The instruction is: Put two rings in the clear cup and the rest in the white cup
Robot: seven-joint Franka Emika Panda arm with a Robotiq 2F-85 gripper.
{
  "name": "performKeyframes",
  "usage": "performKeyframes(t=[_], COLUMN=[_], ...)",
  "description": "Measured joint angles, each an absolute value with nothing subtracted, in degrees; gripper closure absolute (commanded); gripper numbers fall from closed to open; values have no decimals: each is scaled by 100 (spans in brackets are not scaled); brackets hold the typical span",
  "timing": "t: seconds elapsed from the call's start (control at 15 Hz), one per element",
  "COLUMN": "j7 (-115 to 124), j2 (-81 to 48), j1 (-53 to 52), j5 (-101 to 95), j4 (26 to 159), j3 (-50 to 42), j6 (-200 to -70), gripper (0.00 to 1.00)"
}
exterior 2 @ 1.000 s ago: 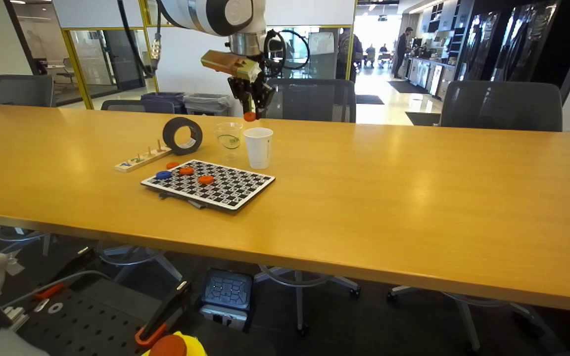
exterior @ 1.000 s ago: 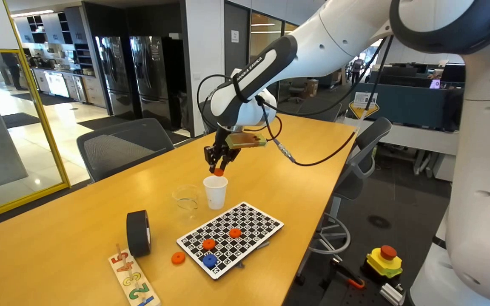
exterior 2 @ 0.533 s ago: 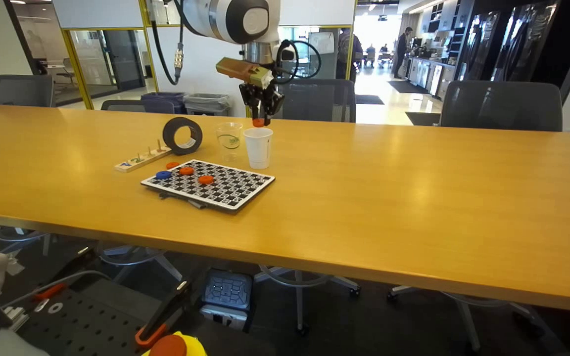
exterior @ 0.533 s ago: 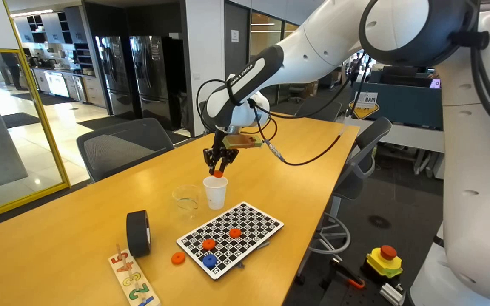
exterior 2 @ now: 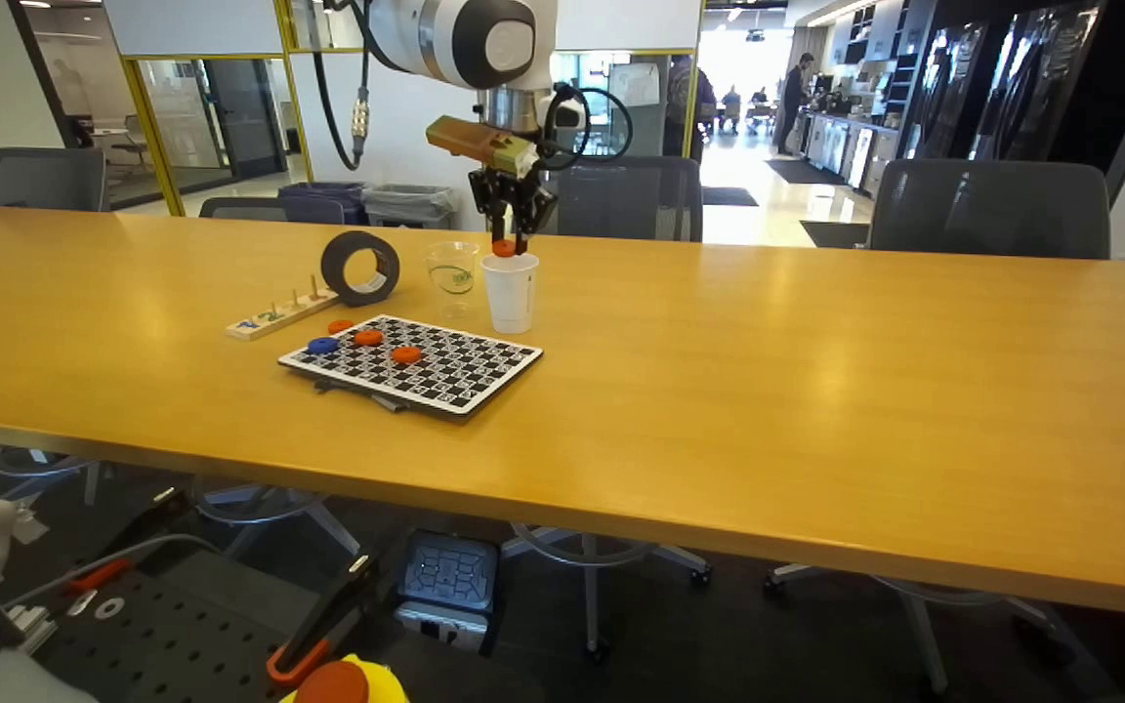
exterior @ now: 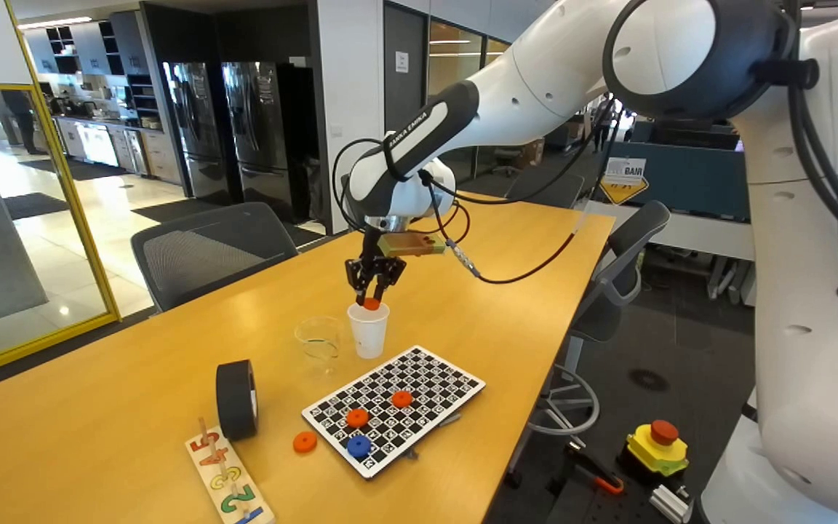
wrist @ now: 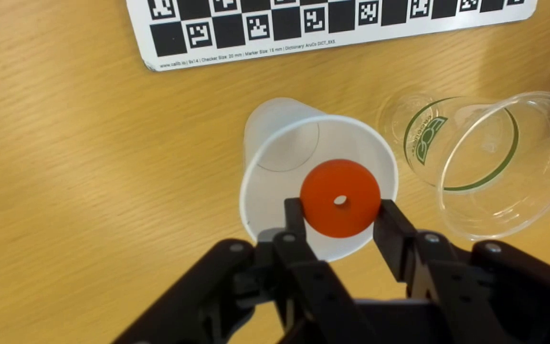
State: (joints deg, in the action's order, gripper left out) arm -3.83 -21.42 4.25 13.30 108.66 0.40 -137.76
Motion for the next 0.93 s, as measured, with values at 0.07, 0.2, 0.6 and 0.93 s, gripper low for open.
performKeyframes(t=[0.07,0.2,0.6,0.93], j7=[-382,-373,-291,-206], j2=[-2142,-2142,-2115,-1459], j1=[425,427,429,383], j5=[1330,1330,1330,1330], j4=[10859,10849,10876,11772], j3=[44,44,23,51], j6=[-13743,-13703,-13703,-13703], gripper=[33,19,0,0])
